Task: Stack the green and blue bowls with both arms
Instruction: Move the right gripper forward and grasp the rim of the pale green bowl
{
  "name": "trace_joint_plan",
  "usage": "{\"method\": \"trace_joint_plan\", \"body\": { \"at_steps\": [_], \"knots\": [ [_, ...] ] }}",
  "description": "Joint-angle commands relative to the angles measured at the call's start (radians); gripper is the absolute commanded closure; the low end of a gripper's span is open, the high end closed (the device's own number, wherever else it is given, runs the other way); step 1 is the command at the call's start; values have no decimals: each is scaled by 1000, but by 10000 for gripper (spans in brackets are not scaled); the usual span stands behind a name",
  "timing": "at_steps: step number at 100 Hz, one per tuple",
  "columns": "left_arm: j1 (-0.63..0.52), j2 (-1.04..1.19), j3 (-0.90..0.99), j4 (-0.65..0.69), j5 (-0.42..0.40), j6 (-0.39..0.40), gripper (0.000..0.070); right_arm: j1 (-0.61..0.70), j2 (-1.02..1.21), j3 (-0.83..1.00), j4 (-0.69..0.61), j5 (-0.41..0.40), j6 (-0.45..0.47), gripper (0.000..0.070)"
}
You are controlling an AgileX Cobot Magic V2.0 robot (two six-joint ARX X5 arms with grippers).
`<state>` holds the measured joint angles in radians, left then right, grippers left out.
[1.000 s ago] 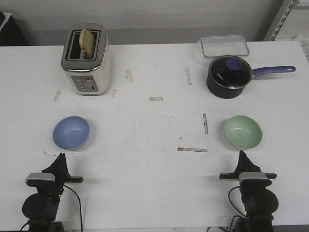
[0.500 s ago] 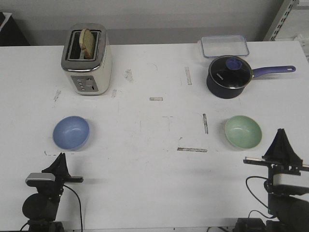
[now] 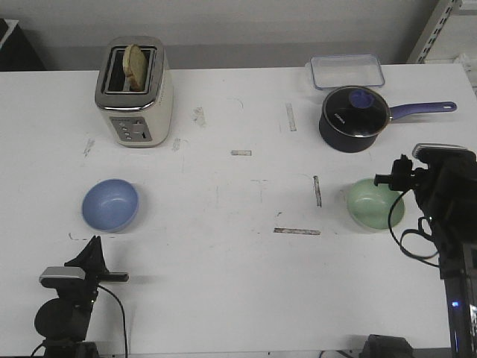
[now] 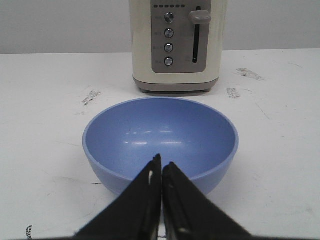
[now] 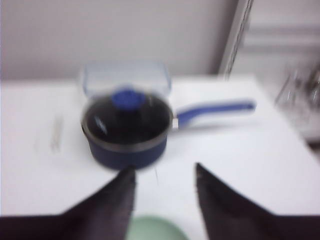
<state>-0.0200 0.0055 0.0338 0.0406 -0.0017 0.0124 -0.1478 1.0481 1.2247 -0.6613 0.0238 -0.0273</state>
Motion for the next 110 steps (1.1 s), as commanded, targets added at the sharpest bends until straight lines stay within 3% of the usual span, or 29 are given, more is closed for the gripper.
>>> {"method": "trace_joint_plan", "body": {
  "at_steps": [1, 8, 23, 48, 61, 77, 92, 110],
  "knots": [
    [1, -1, -20, 11, -3, 3, 698, -39, 53, 17, -29, -42, -29, 176],
    [1, -2, -20, 11, -3, 2, 698, -86, 116, 17, -74, -78, -48, 112],
    [1, -2, -20, 11, -3, 2, 699, -173, 257, 17, -164, -140, -158, 112],
    [1, -2, -20, 11, -3, 2, 699, -228, 467, 17, -209, -158, -192, 141],
    [1, -2, -20, 11, -3, 2, 699, -227, 537, 17, -210, -159, -210, 224],
    [1, -2, -20, 11, -3, 2, 698, -224, 577, 17, -199, -159, -210, 508],
    [1, -1, -20, 11, -3, 2, 698, -224, 583, 17, -194, -160, -210, 683],
    [1, -1, -20, 12, -3, 2, 698, -224, 575, 35, -196, -163, -204, 694]
  ]
}}
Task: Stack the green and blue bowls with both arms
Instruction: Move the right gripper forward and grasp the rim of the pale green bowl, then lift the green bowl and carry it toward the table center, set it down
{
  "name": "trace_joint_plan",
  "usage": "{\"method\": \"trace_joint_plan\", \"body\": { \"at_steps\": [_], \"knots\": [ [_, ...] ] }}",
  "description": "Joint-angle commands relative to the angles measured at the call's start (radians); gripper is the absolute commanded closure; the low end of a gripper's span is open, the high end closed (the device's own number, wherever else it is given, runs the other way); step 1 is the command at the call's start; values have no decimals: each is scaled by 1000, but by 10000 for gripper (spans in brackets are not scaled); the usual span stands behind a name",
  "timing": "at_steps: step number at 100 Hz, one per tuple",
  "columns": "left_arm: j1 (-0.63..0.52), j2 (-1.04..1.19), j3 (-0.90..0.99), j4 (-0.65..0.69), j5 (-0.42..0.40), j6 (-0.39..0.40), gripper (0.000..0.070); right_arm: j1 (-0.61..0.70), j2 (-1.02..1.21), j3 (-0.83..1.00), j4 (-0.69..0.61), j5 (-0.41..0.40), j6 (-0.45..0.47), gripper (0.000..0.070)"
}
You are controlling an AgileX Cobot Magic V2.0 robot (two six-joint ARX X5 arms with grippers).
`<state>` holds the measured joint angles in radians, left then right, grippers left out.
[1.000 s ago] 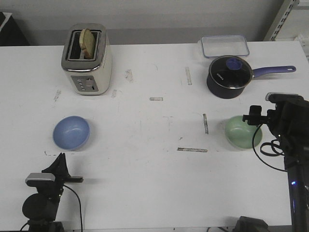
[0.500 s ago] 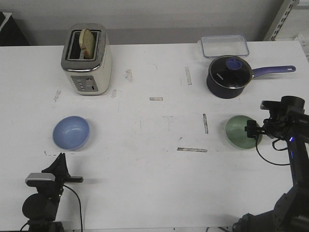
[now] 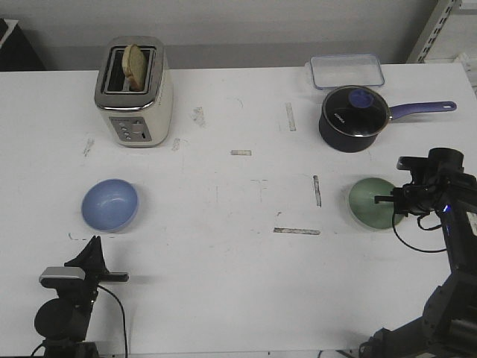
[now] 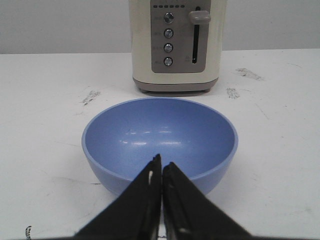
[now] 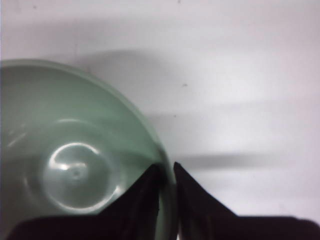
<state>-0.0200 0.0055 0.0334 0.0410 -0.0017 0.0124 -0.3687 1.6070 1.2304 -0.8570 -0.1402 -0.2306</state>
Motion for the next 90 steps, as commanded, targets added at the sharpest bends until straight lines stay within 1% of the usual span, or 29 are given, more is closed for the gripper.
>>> {"method": "trace_joint_plan", "body": {
  "at_steps": [1, 11, 19, 34, 46, 56, 74, 90],
  "knots": [
    [1, -2, -20, 11, -3, 2, 698, -2, 14, 32, -2, -1, 0, 694],
    [1, -2, -20, 12, -3, 2, 698, 13, -14, 77, -18, -31, 25, 694],
    [1, -2, -20, 12, -3, 2, 698, 34, -43, 134, -47, -53, 29, 694],
    [1, -2, -20, 12, -2, 2, 698, 138, -106, 265, -90, -89, 89, 694],
    [1, -2, -20, 11, -2, 2, 699, 278, -127, 331, -83, -144, 151, 694],
    [1, -1, -20, 11, -2, 2, 698, 433, -126, 340, -77, -204, 182, 694],
    [1, -2, -20, 11, -2, 2, 698, 705, -60, 339, -86, -199, 175, 695],
    [1, -2, -20, 11, -2, 2, 698, 863, 48, 339, -83, -190, 160, 695]
  ]
}}
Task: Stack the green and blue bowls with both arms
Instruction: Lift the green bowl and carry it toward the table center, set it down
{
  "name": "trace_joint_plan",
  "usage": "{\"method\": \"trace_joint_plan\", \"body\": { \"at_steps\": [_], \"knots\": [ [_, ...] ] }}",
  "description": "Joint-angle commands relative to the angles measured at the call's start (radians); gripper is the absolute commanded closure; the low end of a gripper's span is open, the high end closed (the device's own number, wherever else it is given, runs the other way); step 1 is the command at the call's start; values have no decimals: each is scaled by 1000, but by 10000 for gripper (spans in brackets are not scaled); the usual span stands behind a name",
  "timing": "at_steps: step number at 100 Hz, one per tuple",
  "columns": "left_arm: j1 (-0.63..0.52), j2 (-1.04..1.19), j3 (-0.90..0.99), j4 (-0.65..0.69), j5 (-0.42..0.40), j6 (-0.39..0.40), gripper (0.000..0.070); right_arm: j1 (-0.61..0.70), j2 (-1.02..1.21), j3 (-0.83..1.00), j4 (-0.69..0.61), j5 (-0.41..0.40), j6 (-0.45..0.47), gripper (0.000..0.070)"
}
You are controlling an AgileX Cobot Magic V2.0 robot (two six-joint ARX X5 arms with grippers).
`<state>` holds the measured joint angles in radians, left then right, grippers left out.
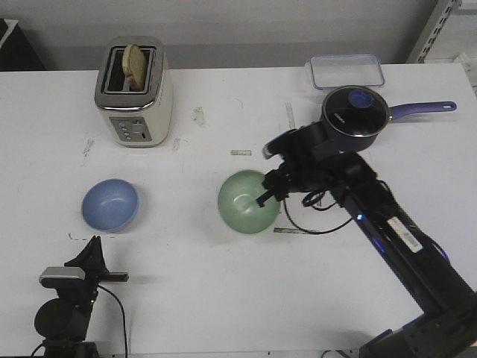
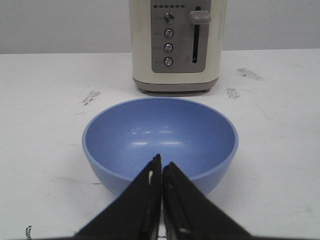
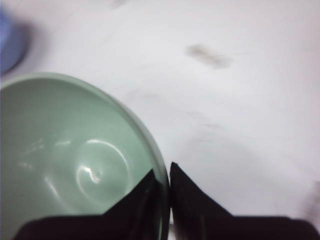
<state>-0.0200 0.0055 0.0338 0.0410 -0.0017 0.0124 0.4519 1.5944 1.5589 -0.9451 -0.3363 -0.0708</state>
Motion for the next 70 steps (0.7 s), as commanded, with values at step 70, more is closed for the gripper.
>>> {"method": "trace_joint_plan", "body": {
  "at_steps": [70],
  "knots": [
    [1, -2, -20, 11, -2, 2, 698, 173, 331, 10, 66, 69, -61, 596]
  ]
}}
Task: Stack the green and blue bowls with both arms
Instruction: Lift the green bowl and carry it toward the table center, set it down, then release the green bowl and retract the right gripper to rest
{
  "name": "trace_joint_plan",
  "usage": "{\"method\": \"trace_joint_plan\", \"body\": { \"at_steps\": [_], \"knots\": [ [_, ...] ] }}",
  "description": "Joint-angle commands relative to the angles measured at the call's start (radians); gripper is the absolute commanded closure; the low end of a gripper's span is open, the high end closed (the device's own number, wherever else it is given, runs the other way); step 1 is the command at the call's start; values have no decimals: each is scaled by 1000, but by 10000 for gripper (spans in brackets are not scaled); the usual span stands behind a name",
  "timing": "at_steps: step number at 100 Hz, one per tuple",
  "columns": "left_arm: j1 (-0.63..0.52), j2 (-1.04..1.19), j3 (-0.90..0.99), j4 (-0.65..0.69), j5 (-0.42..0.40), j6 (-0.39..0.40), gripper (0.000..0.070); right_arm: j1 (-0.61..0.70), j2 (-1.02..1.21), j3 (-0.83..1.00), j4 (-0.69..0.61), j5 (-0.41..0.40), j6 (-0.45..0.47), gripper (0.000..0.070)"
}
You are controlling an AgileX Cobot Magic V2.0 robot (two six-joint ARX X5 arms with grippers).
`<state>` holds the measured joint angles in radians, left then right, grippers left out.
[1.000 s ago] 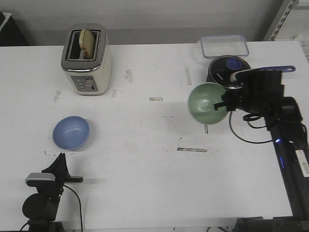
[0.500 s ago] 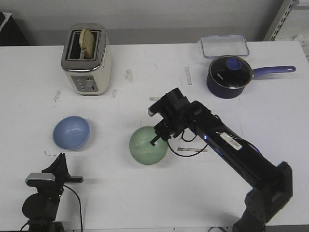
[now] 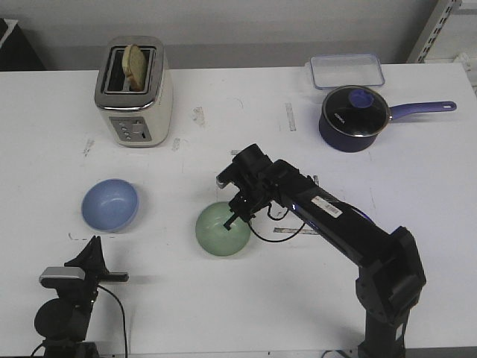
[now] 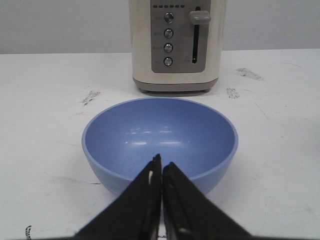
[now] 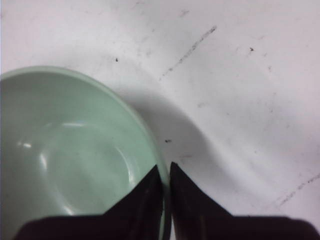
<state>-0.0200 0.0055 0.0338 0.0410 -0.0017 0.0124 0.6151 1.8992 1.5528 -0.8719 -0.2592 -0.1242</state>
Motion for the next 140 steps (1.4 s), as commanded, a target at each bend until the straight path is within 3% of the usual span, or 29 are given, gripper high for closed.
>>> {"method": "trace_joint_plan", "body": {
  "at_steps": [1, 9, 13, 17, 24, 34, 47, 60, 71, 79, 113, 140],
  "knots": [
    [1, -1, -20, 11, -2, 2, 698, 10, 26, 16, -10, -8, -8, 568],
    [1, -1, -20, 11, -2, 2, 698, 9, 24, 16, -23, -8, -8, 293],
    [1, -2, -20, 11, -2, 2, 698, 8, 18, 16, -24, -8, -7, 192],
    [1, -2, -20, 11, -2, 2, 698, 6, 8, 16, -22, -8, -8, 143],
    [1, -2, -20, 11, -2, 2, 698, 6, -18, 18, -5, -7, -7, 142],
    [1, -2, -20, 11, -2, 2, 698, -13, -90, 18, 37, -5, -3, 214],
    [1, -1, -20, 10, -2, 2, 698, -59, -212, 18, 95, 2, 7, 499],
    [1, -2, -20, 9, -2, 2, 698, -138, -335, 18, 120, 41, 46, 699],
    [1, -2, -20, 8, -2, 2, 698, -215, -430, -6, 115, 162, 46, 700],
    [1, -1, -20, 5, -2, 2, 698, -281, -513, -75, 128, 205, 46, 700],
    [1, -1, -20, 7, -2, -2, 698, -503, -970, -638, 361, 249, 50, 700],
    [1, -2, -20, 8, -2, -6, 698, -569, -1352, -955, 423, 259, 85, 700]
  ]
}}
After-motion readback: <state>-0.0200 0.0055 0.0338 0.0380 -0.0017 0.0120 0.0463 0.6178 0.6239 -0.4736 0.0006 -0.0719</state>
